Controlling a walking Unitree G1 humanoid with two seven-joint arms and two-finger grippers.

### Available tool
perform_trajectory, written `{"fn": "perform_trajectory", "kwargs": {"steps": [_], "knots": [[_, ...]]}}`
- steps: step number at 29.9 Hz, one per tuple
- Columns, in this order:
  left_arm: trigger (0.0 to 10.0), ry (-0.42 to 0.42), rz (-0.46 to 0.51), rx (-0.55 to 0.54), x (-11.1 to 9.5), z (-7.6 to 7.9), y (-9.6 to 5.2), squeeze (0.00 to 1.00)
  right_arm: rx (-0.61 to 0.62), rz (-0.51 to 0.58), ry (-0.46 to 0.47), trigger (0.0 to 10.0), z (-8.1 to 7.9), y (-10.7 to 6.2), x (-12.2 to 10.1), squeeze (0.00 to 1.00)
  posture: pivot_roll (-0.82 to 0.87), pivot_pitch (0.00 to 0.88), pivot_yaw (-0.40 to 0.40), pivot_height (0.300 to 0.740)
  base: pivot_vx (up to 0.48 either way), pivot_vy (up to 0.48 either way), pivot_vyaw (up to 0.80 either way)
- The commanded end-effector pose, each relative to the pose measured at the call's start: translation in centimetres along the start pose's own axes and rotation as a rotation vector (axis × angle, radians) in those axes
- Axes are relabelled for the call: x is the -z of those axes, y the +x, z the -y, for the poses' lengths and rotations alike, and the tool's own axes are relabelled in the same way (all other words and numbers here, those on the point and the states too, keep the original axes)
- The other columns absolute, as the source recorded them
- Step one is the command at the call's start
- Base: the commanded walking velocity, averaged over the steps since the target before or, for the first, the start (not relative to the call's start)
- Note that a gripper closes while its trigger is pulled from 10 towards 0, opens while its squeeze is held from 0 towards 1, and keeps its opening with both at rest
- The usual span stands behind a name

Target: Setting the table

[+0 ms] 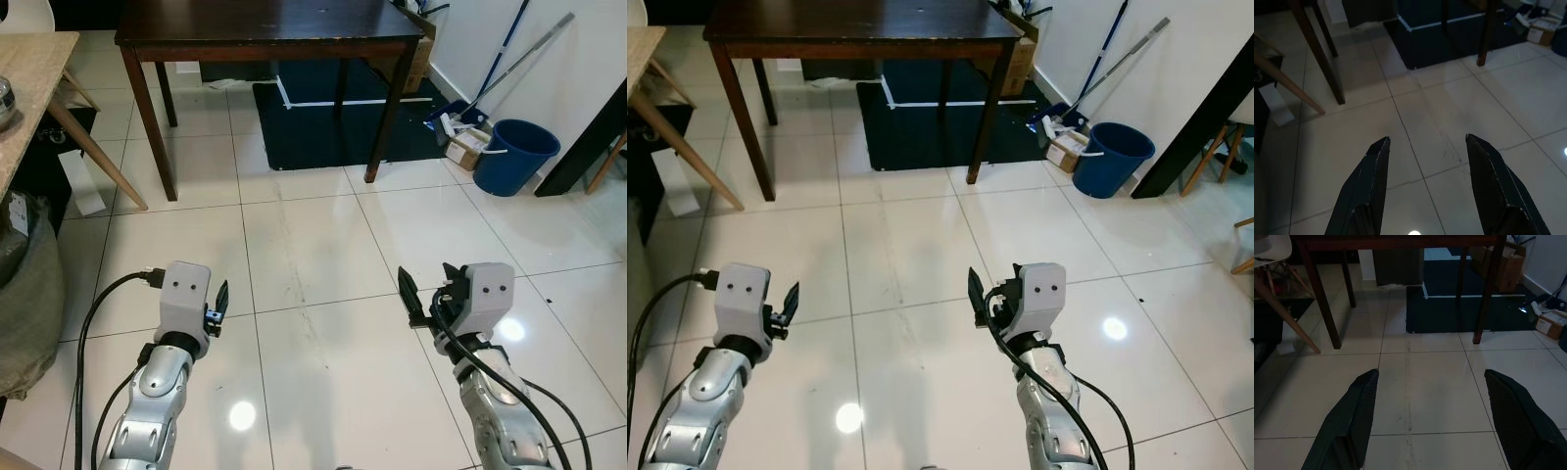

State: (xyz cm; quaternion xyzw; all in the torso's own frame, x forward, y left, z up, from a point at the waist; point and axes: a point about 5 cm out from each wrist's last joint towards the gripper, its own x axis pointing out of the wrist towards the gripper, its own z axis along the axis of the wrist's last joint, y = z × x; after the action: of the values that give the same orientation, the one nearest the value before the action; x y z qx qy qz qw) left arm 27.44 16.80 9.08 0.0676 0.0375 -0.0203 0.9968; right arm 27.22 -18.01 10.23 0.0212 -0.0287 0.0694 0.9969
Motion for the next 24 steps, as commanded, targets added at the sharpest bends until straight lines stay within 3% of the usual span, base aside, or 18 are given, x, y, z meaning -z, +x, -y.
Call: {"fn": "perform_trajectory", "kwargs": {"steps": [1, 24], "knots": [[10.0, 0.008, 0.001, 0.007, 0.2, 0.14, -0.21, 0.0, 0.005, -0.034, -0.006, 10.0, 0.24, -0.24, 0.6, 0.0, -0.15, 0.014, -0.011, 0.74, 0.469, 0.0, 0.0], [10.0, 0.012, 0.01, -0.01, 0.11, 0.0, -0.14, 0.0, -0.012, -0.056, -0.034, 10.0, -0.14, -0.24, 1.08, 0.0, -0.15, 0.017, -0.009, 0.74, 0.422, 0.0, 0.0]]}}
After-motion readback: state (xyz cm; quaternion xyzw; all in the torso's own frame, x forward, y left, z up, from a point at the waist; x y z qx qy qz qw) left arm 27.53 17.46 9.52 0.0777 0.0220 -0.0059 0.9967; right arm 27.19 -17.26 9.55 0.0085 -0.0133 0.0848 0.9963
